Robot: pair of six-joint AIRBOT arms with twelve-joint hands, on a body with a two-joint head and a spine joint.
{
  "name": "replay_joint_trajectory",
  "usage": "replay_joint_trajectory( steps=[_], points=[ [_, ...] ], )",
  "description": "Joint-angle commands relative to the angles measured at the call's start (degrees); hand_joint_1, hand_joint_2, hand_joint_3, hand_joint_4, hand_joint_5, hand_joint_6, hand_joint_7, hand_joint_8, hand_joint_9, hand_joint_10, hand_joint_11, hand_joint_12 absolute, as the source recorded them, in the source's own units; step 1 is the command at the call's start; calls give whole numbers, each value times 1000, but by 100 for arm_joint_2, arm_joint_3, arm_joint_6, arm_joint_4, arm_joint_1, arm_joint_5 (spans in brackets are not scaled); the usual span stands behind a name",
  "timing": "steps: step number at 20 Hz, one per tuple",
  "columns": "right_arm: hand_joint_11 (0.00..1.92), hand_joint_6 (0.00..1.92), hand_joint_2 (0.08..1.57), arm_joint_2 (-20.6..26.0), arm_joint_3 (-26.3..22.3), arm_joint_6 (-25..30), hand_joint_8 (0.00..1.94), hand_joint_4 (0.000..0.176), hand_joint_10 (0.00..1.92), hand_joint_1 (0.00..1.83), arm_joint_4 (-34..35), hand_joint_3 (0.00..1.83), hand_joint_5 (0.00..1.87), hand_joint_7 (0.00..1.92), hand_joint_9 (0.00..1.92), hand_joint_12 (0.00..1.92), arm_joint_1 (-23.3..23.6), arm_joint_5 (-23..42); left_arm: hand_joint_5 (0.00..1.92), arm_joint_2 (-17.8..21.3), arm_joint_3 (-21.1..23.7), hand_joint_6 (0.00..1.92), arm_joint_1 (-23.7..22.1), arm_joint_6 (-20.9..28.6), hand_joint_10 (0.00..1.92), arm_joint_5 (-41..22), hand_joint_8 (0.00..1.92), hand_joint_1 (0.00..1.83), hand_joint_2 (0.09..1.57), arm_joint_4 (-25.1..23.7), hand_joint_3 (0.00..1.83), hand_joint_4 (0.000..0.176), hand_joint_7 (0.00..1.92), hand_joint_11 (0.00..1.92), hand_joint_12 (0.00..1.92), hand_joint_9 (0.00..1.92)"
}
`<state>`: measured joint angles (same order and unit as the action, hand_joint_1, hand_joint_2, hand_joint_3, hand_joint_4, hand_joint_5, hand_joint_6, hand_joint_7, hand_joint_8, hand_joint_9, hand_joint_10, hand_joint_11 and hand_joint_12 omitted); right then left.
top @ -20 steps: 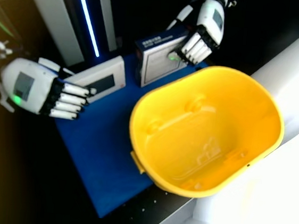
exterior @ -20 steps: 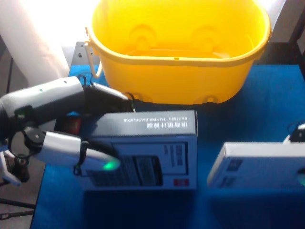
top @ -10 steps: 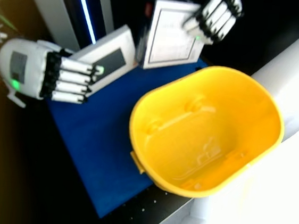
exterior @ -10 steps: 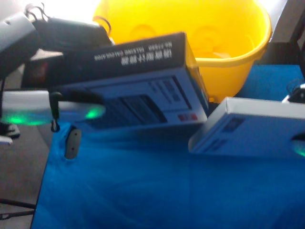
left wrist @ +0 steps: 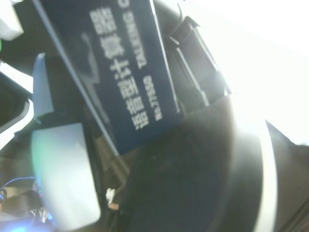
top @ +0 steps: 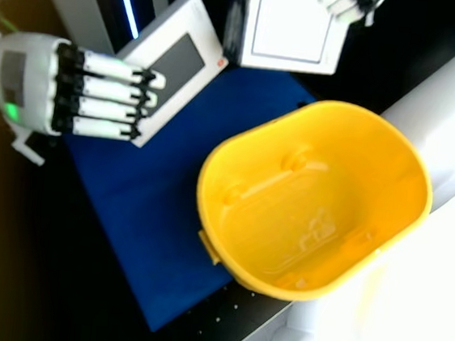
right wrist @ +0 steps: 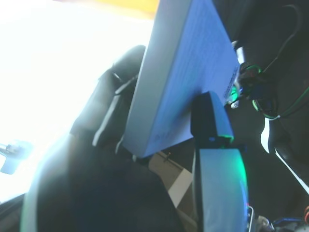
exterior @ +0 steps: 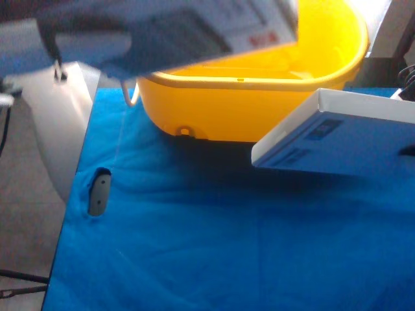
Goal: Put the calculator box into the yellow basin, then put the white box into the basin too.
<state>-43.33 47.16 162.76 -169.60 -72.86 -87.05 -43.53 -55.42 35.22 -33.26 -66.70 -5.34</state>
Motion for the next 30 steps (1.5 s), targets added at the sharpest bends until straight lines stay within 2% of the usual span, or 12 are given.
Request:
replay_joint_trajectory(
  steps=[1,4,7,12,14,18,21,26,27,28,29,30],
  points=[
    [736,878,1110,-22,5,40,1060,0,1256,1379,-87,2,964,986,890,1354,89,-732,727,-96,-89,1230,-256,28,1353,-433,1285,1353,1191,83,1,0,818,741,1393,826],
    [709,909,1114,-24,33,-11,1083,0,1234,1378,-127,0,962,981,874,1294,232,-731,669,-467,-482,1285,-1132,33,1338,438,1352,1351,1207,-349,0,0,754,811,1383,870],
    [766,948,1102,-52,66,-85,977,0,1196,1382,-156,0,938,1035,914,1292,369,-730,787,-876,-838,1192,-1886,36,1318,1337,1189,1361,1168,-739,0,0,847,766,1428,870],
    [737,947,1098,-163,130,-85,958,0,1178,1380,-178,0,989,1019,902,1335,405,-728,766,-1625,-1570,1222,-2250,37,1286,2224,1169,1363,1167,-807,0,0,835,830,1347,907],
    [700,939,1112,-178,134,-85,1037,0,1248,1376,-189,1,982,976,864,1396,413,-728,758,-1850,-1808,1167,-2335,36,1312,2538,1153,1365,1165,-808,0,0,870,845,1426,903],
    [689,888,1120,-220,164,-85,1108,0,1289,1375,-193,1,981,959,843,1438,413,-722,791,-2412,-2399,1202,-2435,32,1434,3289,1139,1357,1179,-830,1,0,863,525,1678,789],
    [632,955,1114,-228,171,-85,1081,0,1212,1374,-193,0,974,984,857,1335,413,-720,748,-2707,-2680,1297,-2436,30,1277,3661,1183,1360,1176,-836,0,0,822,847,1307,893],
    [685,901,1101,-230,173,-84,1013,0,1197,1380,-199,0,997,1017,884,1306,413,-720,760,-2971,-2929,1262,-2363,29,1354,4031,1223,1356,1183,-875,1,0,805,623,1544,849],
    [667,879,1106,-230,173,-84,1051,0,1232,1379,-199,1,986,1005,871,1350,413,-720,783,-2984,-2943,1226,-2353,29,1565,4052,1376,1324,1226,-875,7,0,712,367,1725,682],
    [660,900,1106,-231,173,-84,1040,0,1229,1380,-199,1,978,1010,874,1357,413,-721,752,-2993,-2952,1328,-2329,29,1328,4060,1465,1173,1259,-875,1,0,661,73,1779,465],
    [641,929,1110,-231,173,-84,1055,0,1225,1378,-199,1,969,1003,864,1348,413,-721,554,-2993,-2951,927,-2323,29,1145,4060,1026,1127,1175,-875,0,0,418,14,1702,309],
    [646,911,1117,-231,173,-84,1116,0,1249,1376,-199,1,965,983,850,1368,413,-721,524,-2993,-2953,712,-2321,29,1041,4061,779,1119,1132,-874,0,0,364,2,1653,232]
  ],
)
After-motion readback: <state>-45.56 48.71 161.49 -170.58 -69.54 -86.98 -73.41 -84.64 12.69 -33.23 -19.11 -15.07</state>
